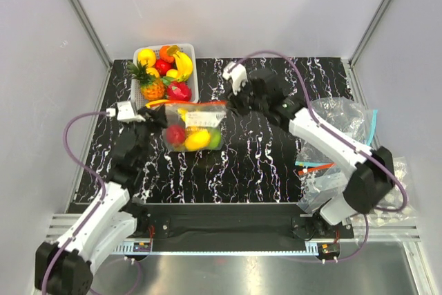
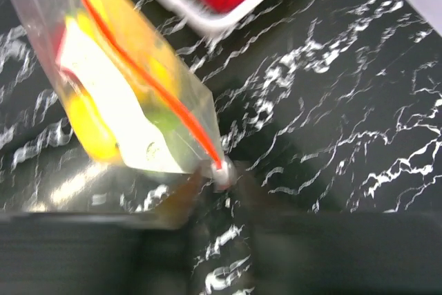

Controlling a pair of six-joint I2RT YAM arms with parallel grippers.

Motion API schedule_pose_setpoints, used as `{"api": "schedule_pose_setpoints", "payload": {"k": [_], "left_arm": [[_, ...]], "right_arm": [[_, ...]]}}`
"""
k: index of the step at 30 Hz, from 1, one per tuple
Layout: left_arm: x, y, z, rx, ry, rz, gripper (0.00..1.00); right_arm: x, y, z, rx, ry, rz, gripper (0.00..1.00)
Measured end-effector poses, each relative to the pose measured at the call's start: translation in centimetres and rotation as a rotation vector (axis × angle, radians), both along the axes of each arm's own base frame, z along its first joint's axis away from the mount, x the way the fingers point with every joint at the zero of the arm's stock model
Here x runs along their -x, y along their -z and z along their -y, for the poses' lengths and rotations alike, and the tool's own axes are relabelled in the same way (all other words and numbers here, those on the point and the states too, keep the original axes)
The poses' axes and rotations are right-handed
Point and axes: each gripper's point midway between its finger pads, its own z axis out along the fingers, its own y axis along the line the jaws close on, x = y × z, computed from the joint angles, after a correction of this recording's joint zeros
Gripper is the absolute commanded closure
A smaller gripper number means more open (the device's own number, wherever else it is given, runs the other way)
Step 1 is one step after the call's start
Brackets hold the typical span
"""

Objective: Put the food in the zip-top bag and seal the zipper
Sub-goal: Place the zipper food storage bag at the center of the board, then reset both arms

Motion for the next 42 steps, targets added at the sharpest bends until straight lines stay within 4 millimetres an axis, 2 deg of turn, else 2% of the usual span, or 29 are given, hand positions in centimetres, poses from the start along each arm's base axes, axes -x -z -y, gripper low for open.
{"api": "schedule_pose_setpoints", "payload": {"k": [1,2,3,7,11,16,19,21,23,25,31,37,42], "left_arm": [[-0.6,-0.2,-0.5,-0.003,-0.029,-0.012,0.1],[-1.0,-0.3,-0.9,-0.007,-0.058,-0.025,0.02],[-1.4,-0.4,-1.3,-0.01,-0.08,-0.036,0.01],[-1.0,-1.3,-2.2,-0.002,-0.12,-0.02,0.01],[0.5,-3.4,-2.4,0.027,-0.109,0.023,0.01],[2.4,-5.4,-1.0,0.122,-0.006,0.042,0.01],[3.8,-5.7,0.4,0.161,0.086,-0.021,0.01],[4.6,-5.9,1.1,0.167,0.131,-0.073,0.01],[5.6,-6.0,1.8,0.159,0.179,-0.133,0.01],[6.8,-5.8,2.3,0.144,0.217,-0.192,0.01],[10.4,-2.5,2.5,0.065,0.291,-0.341,0.01],[13.0,-0.4,1.6,0.042,0.295,-0.327,0.01],[13.9,0.1,1.6,0.023,0.318,-0.284,0.01]], "right_arm": [[-1.1,-0.2,-0.4,-0.011,0.022,0.001,0.1],[-2.1,-0.5,-0.8,-0.021,0.044,0.008,0.06],[-2.9,-1.0,-1.1,-0.034,0.066,0.02,0.02],[-4.7,-3.0,-1.2,-0.09,0.146,0.063,0.0],[-4.9,-5.1,0.3,-0.171,0.274,0.077,0.0],[-2.2,-8.4,4.3,-0.314,0.445,0.053,0.0],[1.0,-10.7,7.0,-0.423,0.496,0.03,0.0],[3.3,-11.3,8.7,-0.487,0.518,0.014,0.0],[5.6,-10.9,10.7,-0.535,0.552,-0.007,0.0],[7.6,-9.6,12.5,-0.565,0.589,-0.03,0.0],[11.9,-4.8,16.9,-0.572,0.697,-0.107,0.0],[14.2,-1.5,19.2,-0.581,0.759,-0.153,0.0],[15.1,-1.5,20.3,-0.617,0.783,-0.146,0.0]]}}
